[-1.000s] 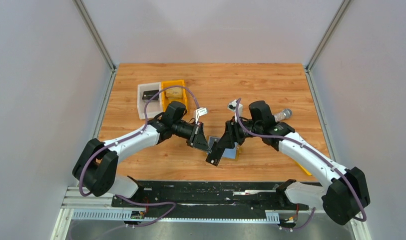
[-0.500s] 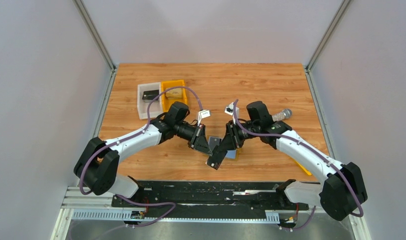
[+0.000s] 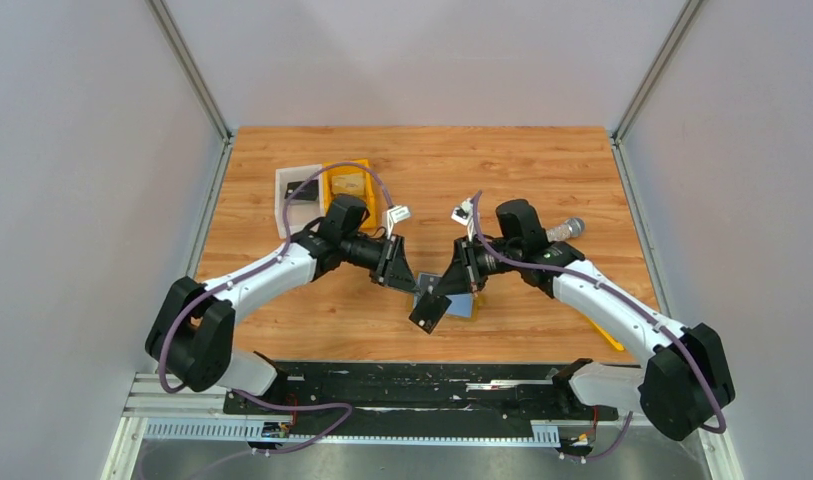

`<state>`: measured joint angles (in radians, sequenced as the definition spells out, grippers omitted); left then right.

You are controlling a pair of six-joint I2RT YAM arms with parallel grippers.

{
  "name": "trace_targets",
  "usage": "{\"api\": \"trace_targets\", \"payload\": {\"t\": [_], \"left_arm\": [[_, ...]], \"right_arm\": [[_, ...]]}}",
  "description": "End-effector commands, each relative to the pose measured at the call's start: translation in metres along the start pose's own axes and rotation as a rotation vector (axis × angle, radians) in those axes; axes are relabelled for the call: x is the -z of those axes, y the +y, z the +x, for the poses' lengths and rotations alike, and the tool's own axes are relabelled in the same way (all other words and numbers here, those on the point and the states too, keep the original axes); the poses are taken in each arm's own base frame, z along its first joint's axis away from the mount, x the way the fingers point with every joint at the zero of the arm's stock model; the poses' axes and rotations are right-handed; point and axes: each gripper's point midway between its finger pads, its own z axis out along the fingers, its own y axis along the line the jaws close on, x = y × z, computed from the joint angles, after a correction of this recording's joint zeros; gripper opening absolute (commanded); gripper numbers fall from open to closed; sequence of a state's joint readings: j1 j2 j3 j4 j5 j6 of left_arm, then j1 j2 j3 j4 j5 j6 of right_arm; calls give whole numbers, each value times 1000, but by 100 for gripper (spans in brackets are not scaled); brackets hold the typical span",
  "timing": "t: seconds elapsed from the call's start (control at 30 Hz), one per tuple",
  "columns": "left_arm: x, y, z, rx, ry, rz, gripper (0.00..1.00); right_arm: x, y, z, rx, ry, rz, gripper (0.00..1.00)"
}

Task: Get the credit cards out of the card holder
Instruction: Place the credit card in the storage box.

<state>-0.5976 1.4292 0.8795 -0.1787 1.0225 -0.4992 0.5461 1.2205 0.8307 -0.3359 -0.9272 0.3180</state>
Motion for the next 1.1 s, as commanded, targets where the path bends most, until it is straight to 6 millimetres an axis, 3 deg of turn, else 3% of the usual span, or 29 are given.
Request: {"api": "trace_targets", "payload": {"t": [0.0,0.3,0.53,0.8,1.07], "left_arm": [[25,-7,-36,-59,-161,-34,38],[64,-14,-68,-53,-407,-97,42],[75,-30,-79,-35,-540,-54,42],[74,-39,-87,6,-591,34,43],[67,-30,-89,40,-575,53,44]], "right_arm": [[9,9,-32,19,-150,39,0],[32,6,-78,-130,-467,150,0],[54,15,-102,-238,-717,106,0],[70,15,-112,-308,-867,65,0],[71,12,-109,-356,-912,28,0]]}}
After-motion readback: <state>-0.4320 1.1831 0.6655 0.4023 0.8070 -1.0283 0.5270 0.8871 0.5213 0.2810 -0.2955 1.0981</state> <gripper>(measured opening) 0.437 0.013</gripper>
